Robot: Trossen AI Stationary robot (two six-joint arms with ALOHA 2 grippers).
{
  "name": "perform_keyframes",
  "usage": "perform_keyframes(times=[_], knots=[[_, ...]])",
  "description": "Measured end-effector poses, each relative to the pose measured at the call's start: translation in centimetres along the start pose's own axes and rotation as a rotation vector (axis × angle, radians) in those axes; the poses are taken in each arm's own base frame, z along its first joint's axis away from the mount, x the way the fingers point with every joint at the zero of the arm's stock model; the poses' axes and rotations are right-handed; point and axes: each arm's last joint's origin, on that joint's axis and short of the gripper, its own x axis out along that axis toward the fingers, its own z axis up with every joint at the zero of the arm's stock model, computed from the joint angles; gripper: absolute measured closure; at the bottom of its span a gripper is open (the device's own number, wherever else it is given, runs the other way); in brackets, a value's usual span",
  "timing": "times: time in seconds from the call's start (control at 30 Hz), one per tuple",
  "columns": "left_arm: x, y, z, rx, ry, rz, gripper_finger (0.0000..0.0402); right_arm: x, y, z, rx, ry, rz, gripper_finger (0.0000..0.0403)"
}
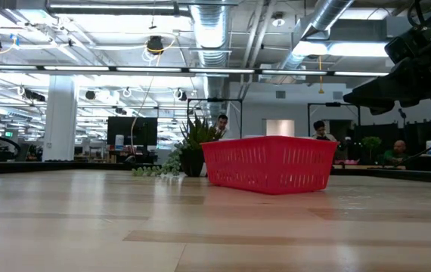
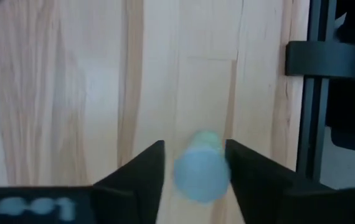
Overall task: Pick and place pill bottles into a basket
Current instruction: Put the blue pill bottle into the red bin
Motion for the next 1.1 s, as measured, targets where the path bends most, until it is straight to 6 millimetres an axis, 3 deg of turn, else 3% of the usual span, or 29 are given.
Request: perform_keyframes(times=[0.2, 0.33, 0.47, 0.77, 1.1], knots=[[0.2, 0.4, 0.8, 0.016, -0.003, 0.008, 0.0309, 0.0, 0.0, 0.0, 0.0, 0.0, 0.0, 0.023], [0.4, 0.9, 1.6, 0.027, 0.0, 0.014, 0.0307, 0.0, 0.0, 0.0, 0.0, 0.0, 0.0, 0.023], [0.7, 1.8, 3.0, 0.051, 0.0, 0.027, 0.028, 0.0, 0.0, 0.0, 0.0, 0.0, 0.0, 0.023], [1.3, 5.2, 8.1, 0.135, -0.072, 0.107, 0.0308, 0.0, 0.0, 0.0, 0.0, 0.0, 0.0, 0.023], [-2.5, 7.0, 15.5, 0.294, -0.296, 0.226, 0.0291, 0.0, 0.0, 0.0, 0.0, 0.0, 0.0, 0.023]])
